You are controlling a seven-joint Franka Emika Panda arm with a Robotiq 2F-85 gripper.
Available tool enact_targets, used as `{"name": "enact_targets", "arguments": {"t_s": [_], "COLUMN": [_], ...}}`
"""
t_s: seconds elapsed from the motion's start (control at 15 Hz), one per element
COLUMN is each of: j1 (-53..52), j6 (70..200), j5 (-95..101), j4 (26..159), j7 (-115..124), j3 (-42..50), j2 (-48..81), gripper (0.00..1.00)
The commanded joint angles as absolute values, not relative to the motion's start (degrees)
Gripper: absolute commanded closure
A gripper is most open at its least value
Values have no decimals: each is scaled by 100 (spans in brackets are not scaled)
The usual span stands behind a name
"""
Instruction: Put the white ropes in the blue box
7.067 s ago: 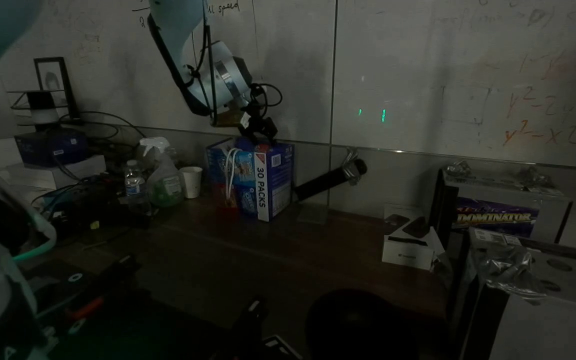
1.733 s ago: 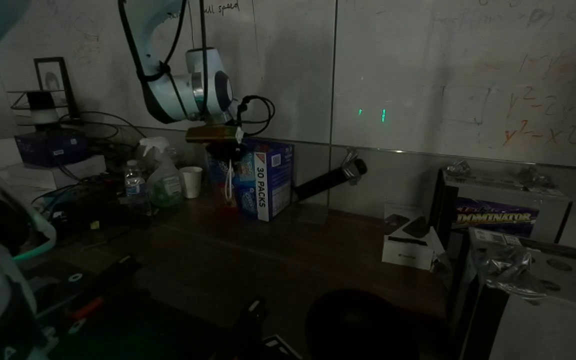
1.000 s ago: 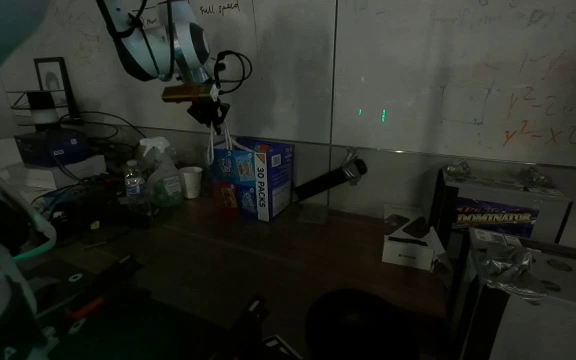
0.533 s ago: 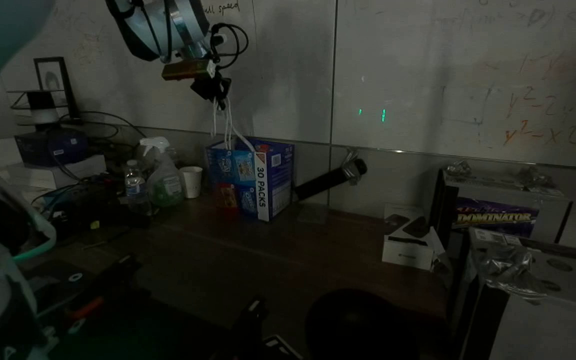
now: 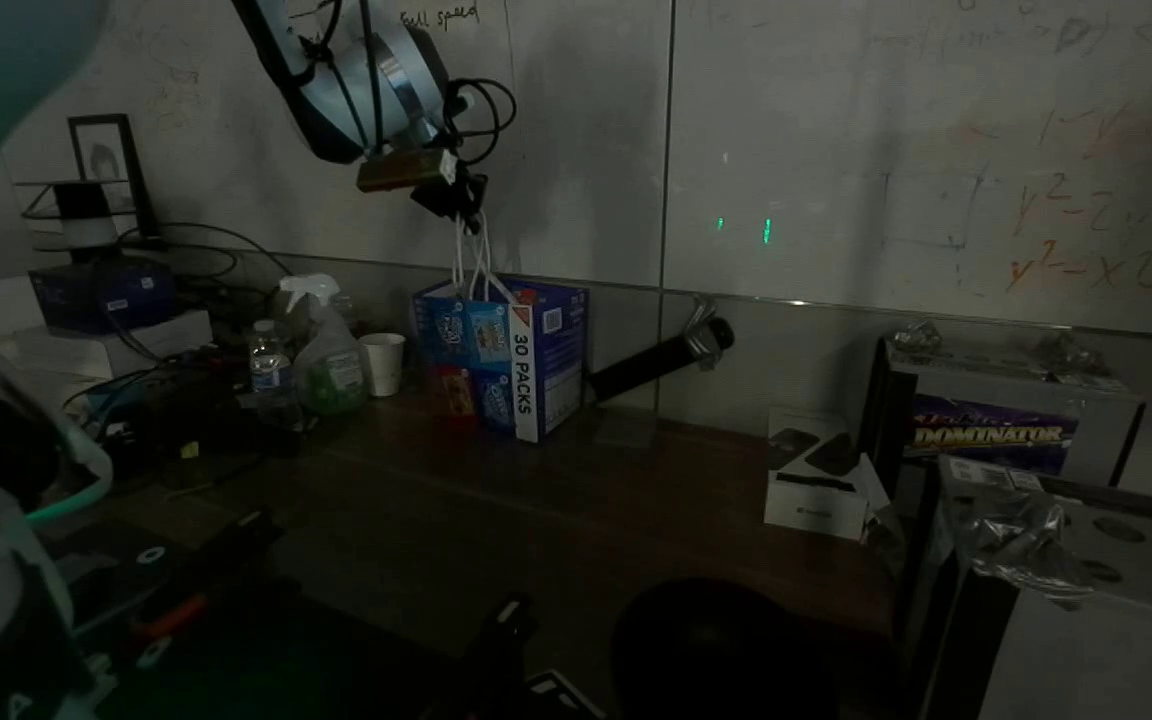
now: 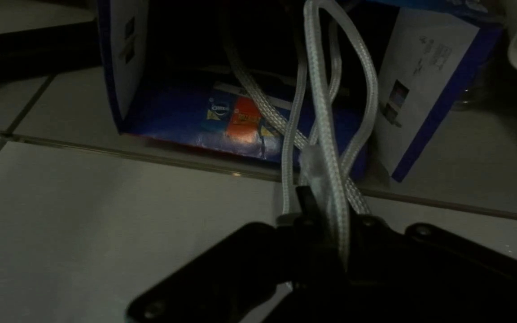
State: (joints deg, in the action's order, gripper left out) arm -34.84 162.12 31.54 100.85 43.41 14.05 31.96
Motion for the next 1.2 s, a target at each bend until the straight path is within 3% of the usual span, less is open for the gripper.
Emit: {"name": "enact_targets", "arguments": {"t_s": [0.0, 0.6, 0.67, 0.8, 1.13], "j1": [-3474, -3392, -3391, -3314, -3210], "j6": [16698, 16978, 16945, 16769, 15695], "j5": [3273, 2706, 2618, 2388, 2057], "j4": [9700, 9364, 9381, 9440, 9750], "j7": [4580, 4374, 4362, 4205, 3651], "j3": [1685, 2008, 2003, 1876, 1561], "j2": [3721, 4336, 4346, 4281, 3888], "gripper": [94, 96, 64, 56, 18]}}
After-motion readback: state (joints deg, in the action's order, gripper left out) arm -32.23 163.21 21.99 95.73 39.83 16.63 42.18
